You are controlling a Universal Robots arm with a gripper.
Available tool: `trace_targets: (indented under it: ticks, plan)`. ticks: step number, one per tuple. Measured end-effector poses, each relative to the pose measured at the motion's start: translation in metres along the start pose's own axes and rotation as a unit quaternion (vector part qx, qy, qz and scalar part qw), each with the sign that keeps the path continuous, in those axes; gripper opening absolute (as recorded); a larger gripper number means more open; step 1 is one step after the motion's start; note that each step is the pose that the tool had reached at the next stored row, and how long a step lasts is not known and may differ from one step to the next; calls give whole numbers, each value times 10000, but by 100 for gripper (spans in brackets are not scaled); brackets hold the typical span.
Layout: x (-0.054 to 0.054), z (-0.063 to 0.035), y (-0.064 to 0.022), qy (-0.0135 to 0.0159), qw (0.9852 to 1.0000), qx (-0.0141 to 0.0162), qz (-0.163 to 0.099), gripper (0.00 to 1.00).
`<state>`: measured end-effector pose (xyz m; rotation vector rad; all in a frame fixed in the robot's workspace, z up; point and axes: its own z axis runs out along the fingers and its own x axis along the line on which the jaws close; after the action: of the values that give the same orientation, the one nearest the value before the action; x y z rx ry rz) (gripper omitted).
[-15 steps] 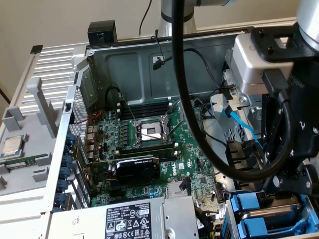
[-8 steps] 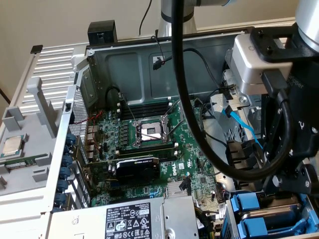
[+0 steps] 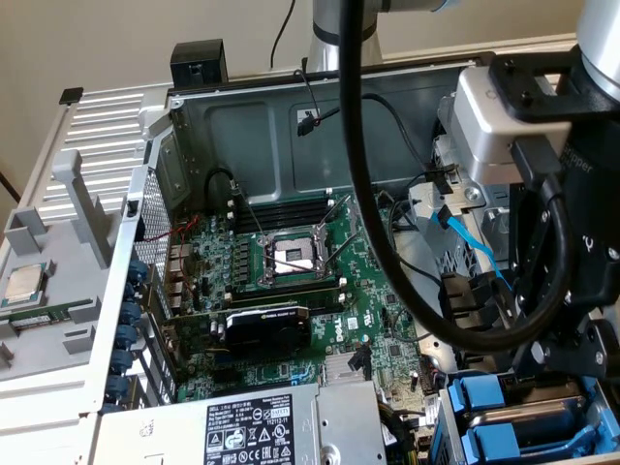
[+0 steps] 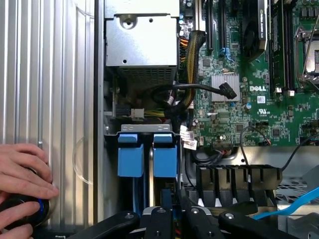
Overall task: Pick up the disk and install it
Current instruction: 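Insert the second disk wire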
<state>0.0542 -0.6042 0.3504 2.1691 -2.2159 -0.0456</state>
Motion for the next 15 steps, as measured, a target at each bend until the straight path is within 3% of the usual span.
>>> trace_targets:
  ticks: [15]
  plan:
    - [-3, 39, -2, 0, 10000, 8, 6, 16]
